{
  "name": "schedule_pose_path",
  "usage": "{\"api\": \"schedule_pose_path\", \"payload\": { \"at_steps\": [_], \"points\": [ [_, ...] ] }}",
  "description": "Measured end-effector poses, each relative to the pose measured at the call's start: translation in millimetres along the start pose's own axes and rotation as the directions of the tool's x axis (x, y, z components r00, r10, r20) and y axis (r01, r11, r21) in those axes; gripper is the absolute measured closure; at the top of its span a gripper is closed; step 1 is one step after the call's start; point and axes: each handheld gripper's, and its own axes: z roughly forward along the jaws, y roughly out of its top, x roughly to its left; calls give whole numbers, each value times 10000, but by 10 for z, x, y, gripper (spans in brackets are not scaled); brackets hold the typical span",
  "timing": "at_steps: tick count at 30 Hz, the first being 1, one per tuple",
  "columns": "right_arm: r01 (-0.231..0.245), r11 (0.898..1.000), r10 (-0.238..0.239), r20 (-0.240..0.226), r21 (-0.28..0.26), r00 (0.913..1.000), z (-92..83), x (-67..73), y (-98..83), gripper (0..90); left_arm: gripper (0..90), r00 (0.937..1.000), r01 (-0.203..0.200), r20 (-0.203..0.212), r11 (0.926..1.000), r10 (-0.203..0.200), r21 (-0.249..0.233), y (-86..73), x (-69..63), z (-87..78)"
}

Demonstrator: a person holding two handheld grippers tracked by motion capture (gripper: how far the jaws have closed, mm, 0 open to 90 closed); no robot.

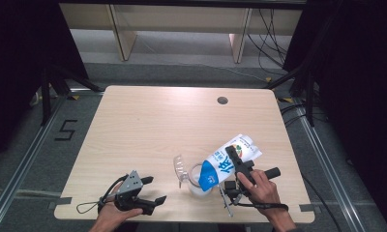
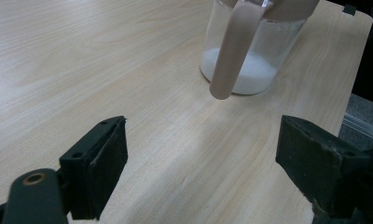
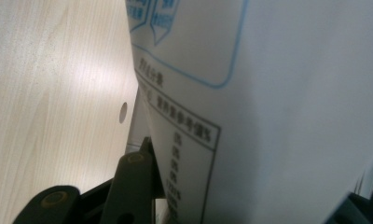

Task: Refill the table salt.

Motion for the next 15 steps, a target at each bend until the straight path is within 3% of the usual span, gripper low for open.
{"api": "schedule_pose_path", "payload": {
  "at_steps": [1,4,6,7,10,12,13,14,15],
  "points": [
    [-170,9998,170,64,45,9998,-5,3,8,624,161,10000,-4,0,10000,4,-5,0,0,-1],
    [296,9995,-296,-44,-96,9996,8,-21,-3,624,161,10000,-2,-1,10000,2,-1,0,0,-1],
    [53,10000,-53,34,34,10000,-3,-12,6,624,161,10000,-2,-6,10000,2,-8,0,-1,-1],
    [-264,9995,267,173,-196,9995,12,10,10,624,161,10000,2,-2,10000,-2,-7,0,0,-1],
    [-102,9998,103,-56,179,9999,-12,6,6,625,161,10000,-5,2,10000,5,-4,1,0,-1],
    [-46,9992,57,273,-393,9996,27,1,9,628,161,10000,-11,-5,10000,11,-14,0,-1,0],
    [247,9992,-239,251,-311,9994,20,-21,9,628,161,10000,-3,-1,10000,3,-16,0,-1,-1],
    [296,9995,-294,-159,111,9994,-4,-11,1,628,161,10000,-6,0,10000,6,-14,0,0,-1],
    [-81,9999,82,94,-100,9999,6,8,8,628,161,10000,-12,-2,10000,12,-2,1,1,-2]
  ]
}}
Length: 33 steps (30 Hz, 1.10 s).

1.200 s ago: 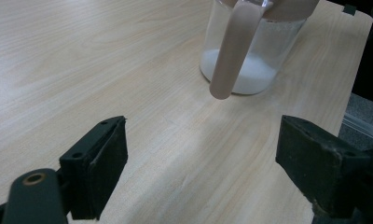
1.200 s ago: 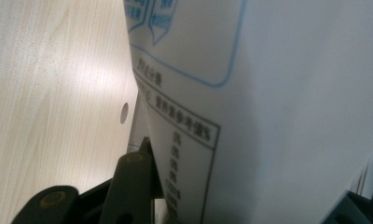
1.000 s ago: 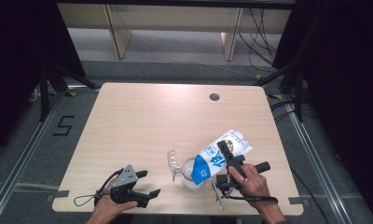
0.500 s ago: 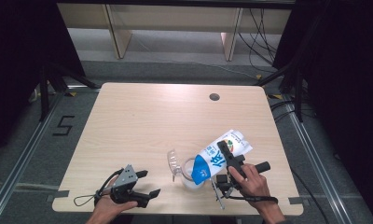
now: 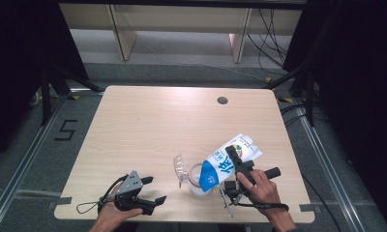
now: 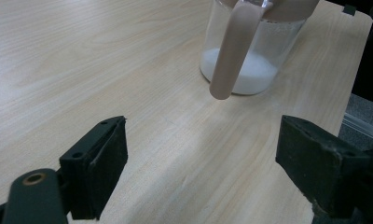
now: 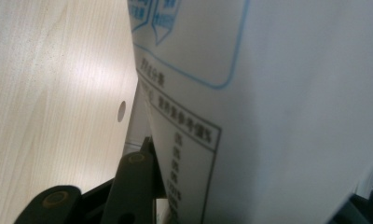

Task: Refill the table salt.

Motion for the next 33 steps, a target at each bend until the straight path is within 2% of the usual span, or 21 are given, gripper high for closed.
{"api": "schedule_pose_path", "payload": {
  "at_steps": [2,4,5,8,10,11,12,13,15,17,18,19,20,21,23,24,25,27,30,32,33],
  "points": [
    [-268,9996,268,39,58,9996,-5,8,6,629,161,10000,-2,-17,10000,2,38,2,-1,-3],
    [-134,9999,134,71,15,9999,1,4,6,629,161,10000,-2,-21,10000,2,51,2,-3,-4],
    [140,9998,-140,11,105,9999,-6,-13,2,630,161,10000,3,-7,10000,-3,-4,0,-2,1],
    [-122,9999,122,96,-51,9999,4,1,7,630,161,10000,1,1,10000,-1,-4,0,-2,0],
    [190,9997,-189,88,-132,9998,10,-16,4,631,161,10000,3,2,10000,-3,-2,0,-2,1],
    [-8,10000,9,124,-86,9999,8,-4,9,631,161,10000,0,-16,10000,0,36,1,-2,-2],
    [426,9991,-424,189,-87,9989,7,-34,6,631,161,10000,-6,-24,10000,6,53,2,-3,-4],
    [370,9993,-370,7,74,9993,-3,-23,5,632,161,10000,-11,-20,10000,11,51,2,-3,-4],
    [101,9999,-102,89,51,9999,-3,-5,5,632,161,10000,-7,-25,10000,7,47,2,-3,-4],
    [528,9985,-526,196,-107,9984,7,-34,7,635,161,10000,13,-8,10000,-13,-22,-1,-4,2],
    [588,9982,-586,188,-108,9981,7,-39,6,635,161,10000,-5,-25,10000,6,51,2,-4,-3],
    [570,9983,-567,195,-130,9982,8,-38,6,635,161,10000,-9,-23,10000,9,47,1,-4,-2],
    [80,9999,-81,119,72,9999,-3,3,4,635,161,10000,-12,-24,10000,12,45,2,-4,-3],
    [326,9995,-326,80,39,9994,-2,-10,0,635,161,10000,-3,-25,10000,3,46,1,-4,-3],
    [199,9998,-198,149,-11,9997,1,-9,6,635,161,10000,7,-9,10000,-7,-12,0,-3,1],
    [579,9983,-577,216,-104,9981,5,-37,12,636,161,10000,5,-5,10000,-5,-14,0,-3,2],
    [627,9980,-625,216,-103,9978,6,-41,13,636,161,10000,2,-10,10000,-2,-3,0,-4,1],
    [235,9997,-235,170,-10,9996,2,-11,4,636,161,10000,-3,-11,10000,3,-2,0,-4,1],
    [368,9993,-369,31,92,9993,-5,-13,-3,637,161,10000,11,-8,10000,-11,-9,-1,-2,1],
    [185,9998,-186,121,89,9998,-2,-2,4,637,161,10000,9,-5,10000,-9,-13,-1,-2,2],
    [326,9995,-326,114,44,9994,0,-7,1,638,161,10000,14,-11,10000,-14,-14,-1,-3,3]
  ]
}}
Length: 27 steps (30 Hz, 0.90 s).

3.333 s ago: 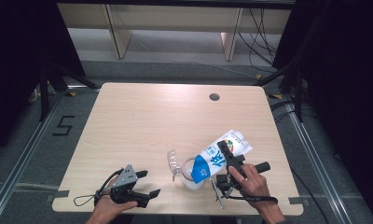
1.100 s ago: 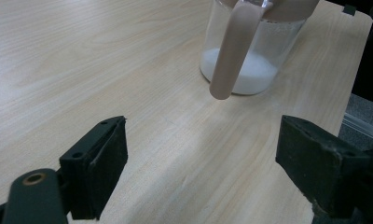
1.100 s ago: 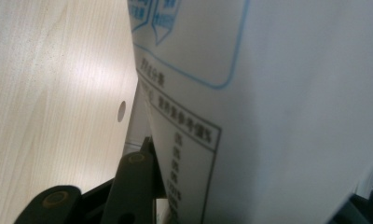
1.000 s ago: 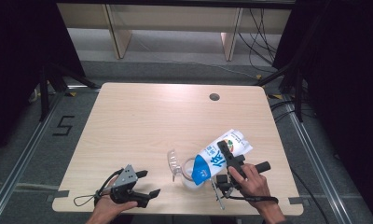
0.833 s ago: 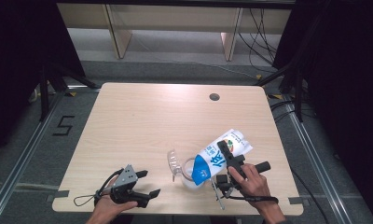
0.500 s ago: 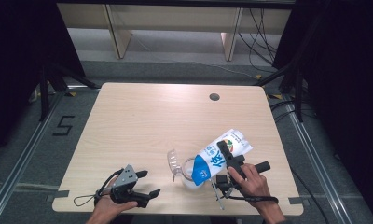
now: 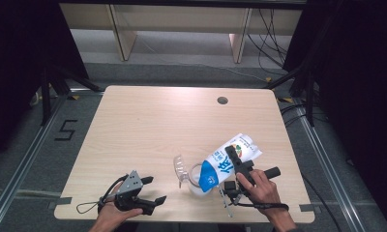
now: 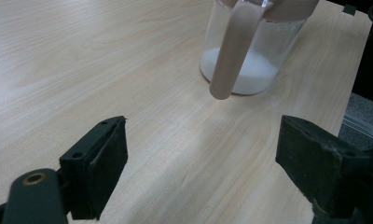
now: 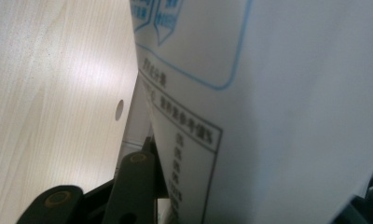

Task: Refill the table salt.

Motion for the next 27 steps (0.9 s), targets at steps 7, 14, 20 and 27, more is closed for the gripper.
{"api": "schedule_pose_path", "payload": {
  "at_steps": [7,14,20,27],
  "points": [
    [-158,9998,159,-10,78,9999,-3,10,7,641,161,10000,0,7,10000,0,0,0,1,0],
    [-72,10000,72,51,-5,10000,2,1,8,644,161,10000,4,6,10000,-4,-5,0,1,1],
    [-17,10000,17,92,-35,10000,4,-5,5,648,161,10000,-3,8,10000,3,12,0,2,-1],
    [-10,9999,11,-40,108,10000,-4,1,0,655,161,10000,0,4,10000,0,3,0,1,0]
  ]
}}
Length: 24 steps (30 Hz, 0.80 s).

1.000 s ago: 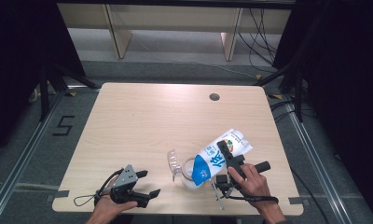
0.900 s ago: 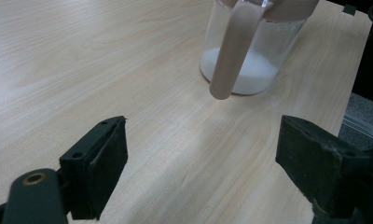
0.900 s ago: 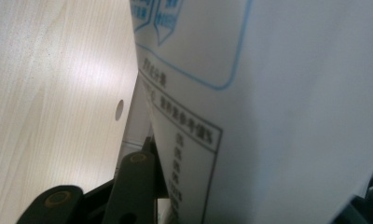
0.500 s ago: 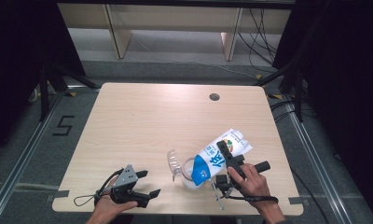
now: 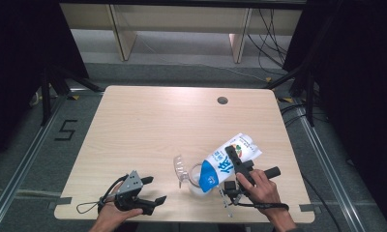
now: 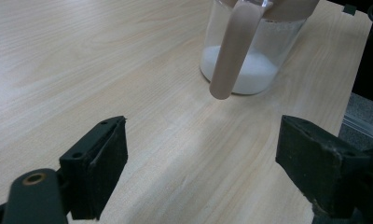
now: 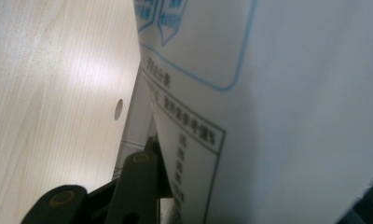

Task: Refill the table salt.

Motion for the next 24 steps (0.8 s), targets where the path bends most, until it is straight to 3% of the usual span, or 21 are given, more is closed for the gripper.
{"api": "schedule_pose_path", "payload": {
  "at_steps": [24],
  "points": [
    [104,9999,-102,163,-121,9998,7,-15,3,667,161,10000,2,2,10000,-2,1,0,-1,0]
  ]
}}
